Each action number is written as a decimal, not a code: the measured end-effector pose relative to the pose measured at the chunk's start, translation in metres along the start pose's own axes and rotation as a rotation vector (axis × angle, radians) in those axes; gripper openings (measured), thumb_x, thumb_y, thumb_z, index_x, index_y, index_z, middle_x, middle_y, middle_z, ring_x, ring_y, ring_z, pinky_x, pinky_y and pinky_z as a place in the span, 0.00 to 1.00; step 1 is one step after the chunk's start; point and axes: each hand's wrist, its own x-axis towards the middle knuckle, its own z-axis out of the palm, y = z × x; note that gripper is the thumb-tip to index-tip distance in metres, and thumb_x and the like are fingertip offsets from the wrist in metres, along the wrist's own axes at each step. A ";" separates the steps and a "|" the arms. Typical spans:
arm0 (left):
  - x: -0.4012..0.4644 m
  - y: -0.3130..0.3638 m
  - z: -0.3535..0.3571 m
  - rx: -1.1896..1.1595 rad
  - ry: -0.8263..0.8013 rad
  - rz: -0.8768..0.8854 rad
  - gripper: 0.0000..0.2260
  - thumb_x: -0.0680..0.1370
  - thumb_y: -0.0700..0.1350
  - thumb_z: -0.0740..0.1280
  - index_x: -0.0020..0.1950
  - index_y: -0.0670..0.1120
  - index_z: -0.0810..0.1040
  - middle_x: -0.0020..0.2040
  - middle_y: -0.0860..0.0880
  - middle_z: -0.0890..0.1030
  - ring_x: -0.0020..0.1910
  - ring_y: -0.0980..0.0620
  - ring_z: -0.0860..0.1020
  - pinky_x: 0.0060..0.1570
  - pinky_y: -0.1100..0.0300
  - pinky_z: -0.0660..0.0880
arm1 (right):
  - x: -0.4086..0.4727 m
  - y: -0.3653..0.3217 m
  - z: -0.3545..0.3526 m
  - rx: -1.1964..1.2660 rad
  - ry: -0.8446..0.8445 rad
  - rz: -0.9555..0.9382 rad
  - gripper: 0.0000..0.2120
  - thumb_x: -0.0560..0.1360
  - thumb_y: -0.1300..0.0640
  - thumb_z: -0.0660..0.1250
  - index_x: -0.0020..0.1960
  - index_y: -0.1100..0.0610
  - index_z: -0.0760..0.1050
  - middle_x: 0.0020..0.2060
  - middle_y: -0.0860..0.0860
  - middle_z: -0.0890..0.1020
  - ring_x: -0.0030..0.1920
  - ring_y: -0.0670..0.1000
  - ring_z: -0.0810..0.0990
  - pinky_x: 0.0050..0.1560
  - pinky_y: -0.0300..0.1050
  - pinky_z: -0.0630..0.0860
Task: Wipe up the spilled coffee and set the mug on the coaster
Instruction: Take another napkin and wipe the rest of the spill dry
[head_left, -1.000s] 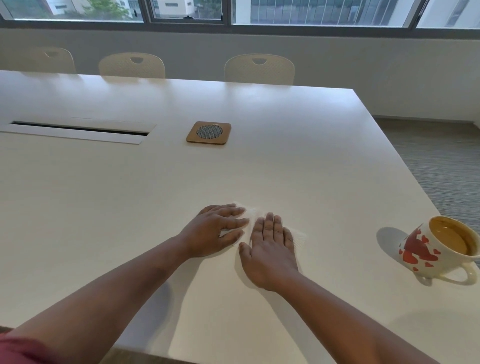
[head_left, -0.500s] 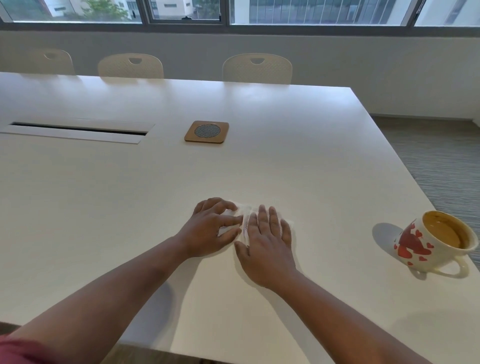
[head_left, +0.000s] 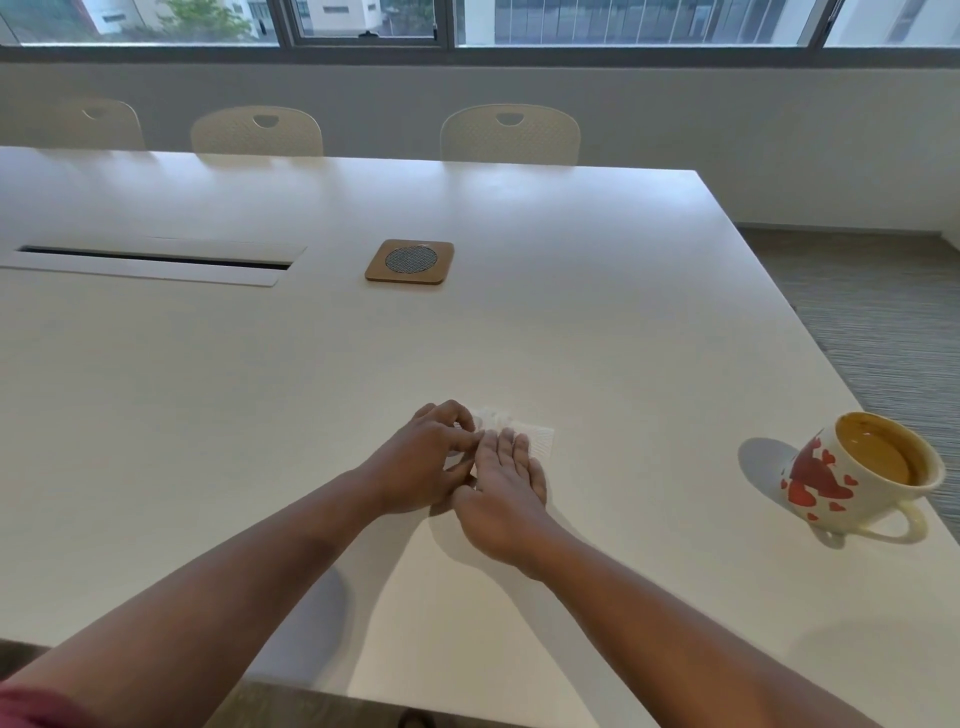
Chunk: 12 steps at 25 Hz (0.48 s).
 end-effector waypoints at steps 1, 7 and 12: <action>0.000 0.001 0.000 -0.054 -0.003 -0.019 0.06 0.81 0.45 0.69 0.53 0.52 0.87 0.53 0.55 0.75 0.54 0.53 0.73 0.57 0.61 0.73 | 0.000 -0.001 -0.001 0.042 -0.004 -0.014 0.38 0.78 0.57 0.52 0.82 0.58 0.37 0.82 0.54 0.38 0.80 0.50 0.30 0.79 0.51 0.31; 0.001 0.011 -0.001 -0.354 -0.019 -0.152 0.10 0.77 0.36 0.67 0.40 0.48 0.83 0.44 0.48 0.78 0.38 0.57 0.77 0.42 0.62 0.74 | 0.002 0.008 -0.003 0.182 0.161 -0.061 0.38 0.78 0.59 0.60 0.83 0.54 0.46 0.82 0.51 0.57 0.82 0.51 0.51 0.80 0.51 0.54; 0.005 0.014 -0.003 -0.622 -0.066 -0.194 0.12 0.77 0.30 0.62 0.48 0.41 0.83 0.45 0.39 0.84 0.45 0.45 0.83 0.52 0.47 0.79 | 0.010 0.015 -0.010 0.089 0.375 -0.108 0.34 0.70 0.60 0.68 0.75 0.49 0.66 0.64 0.50 0.80 0.63 0.55 0.79 0.52 0.43 0.71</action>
